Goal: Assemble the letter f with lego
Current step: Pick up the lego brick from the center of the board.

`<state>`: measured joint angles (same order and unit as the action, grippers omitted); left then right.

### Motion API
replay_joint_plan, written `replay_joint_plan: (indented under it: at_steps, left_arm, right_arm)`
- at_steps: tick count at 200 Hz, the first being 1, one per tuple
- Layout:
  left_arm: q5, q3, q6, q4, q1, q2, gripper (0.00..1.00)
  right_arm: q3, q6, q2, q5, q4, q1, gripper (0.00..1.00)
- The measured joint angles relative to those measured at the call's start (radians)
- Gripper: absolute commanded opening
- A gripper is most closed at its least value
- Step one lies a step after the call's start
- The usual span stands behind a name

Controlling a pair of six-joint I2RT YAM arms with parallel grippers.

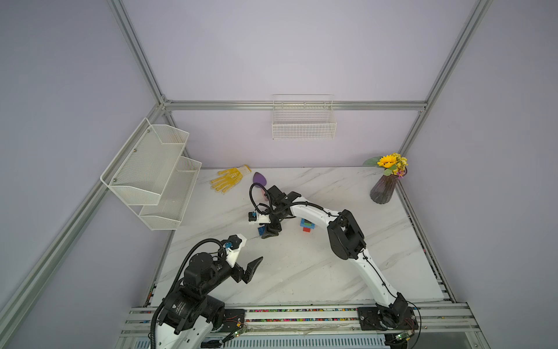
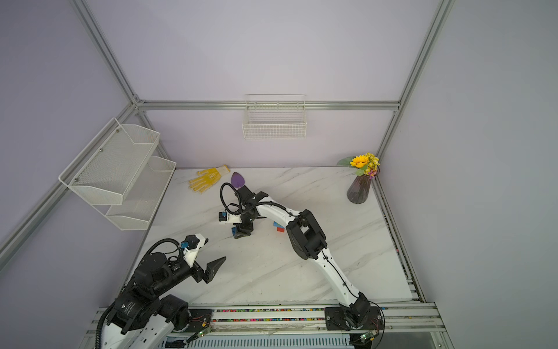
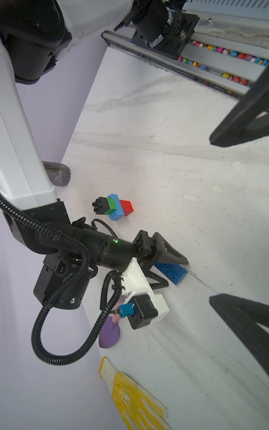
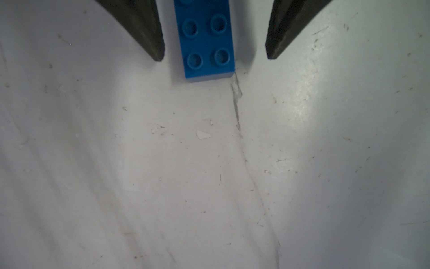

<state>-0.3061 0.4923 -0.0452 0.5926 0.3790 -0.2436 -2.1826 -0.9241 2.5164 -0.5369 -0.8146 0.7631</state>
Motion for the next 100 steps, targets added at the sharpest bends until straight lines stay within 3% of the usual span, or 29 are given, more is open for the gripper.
replay_joint_plan:
  at_steps: [72,100]
  left_arm:
    - [-0.002,0.000,0.000,0.000,-0.029,0.000,1.00]
    - [-0.005,0.000,0.000,0.000,-0.033,0.000,1.00]
  right_arm:
    - [-0.046,-0.007,0.039,0.014,-0.024,0.002,0.62]
    - [-0.054,-0.016,0.047,0.019,-0.032,0.004,0.49]
